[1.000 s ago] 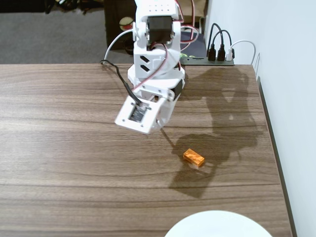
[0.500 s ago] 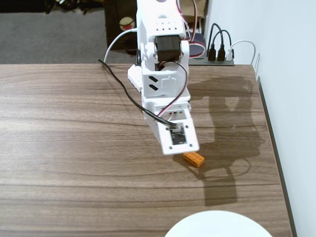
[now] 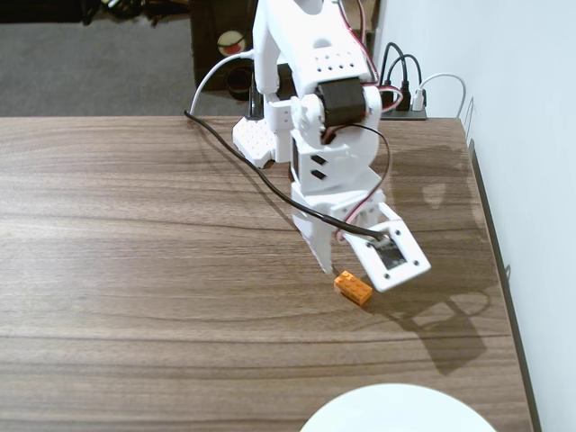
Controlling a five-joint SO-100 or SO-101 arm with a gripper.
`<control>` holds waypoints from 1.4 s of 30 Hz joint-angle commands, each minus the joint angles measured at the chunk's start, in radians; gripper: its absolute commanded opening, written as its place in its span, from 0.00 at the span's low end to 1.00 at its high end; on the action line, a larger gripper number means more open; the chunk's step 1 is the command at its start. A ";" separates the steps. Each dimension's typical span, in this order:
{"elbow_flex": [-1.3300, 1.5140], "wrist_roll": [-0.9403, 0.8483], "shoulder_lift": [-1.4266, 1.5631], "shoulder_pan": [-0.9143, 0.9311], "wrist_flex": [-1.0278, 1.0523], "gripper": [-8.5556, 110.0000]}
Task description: Grasp a lego block and put it on the plate.
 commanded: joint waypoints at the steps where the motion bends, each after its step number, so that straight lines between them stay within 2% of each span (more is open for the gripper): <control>1: -0.055 -0.017 -0.025 -0.023 -0.040 0.27; 20: -0.064 -0.012 -0.143 -0.020 -0.123 0.26; 28: -0.064 0.000 -0.179 -0.020 -0.155 0.21; 32: -0.063 0.015 -0.179 -0.025 -0.160 0.13; 42: -0.063 0.049 -0.155 -0.031 -0.172 0.13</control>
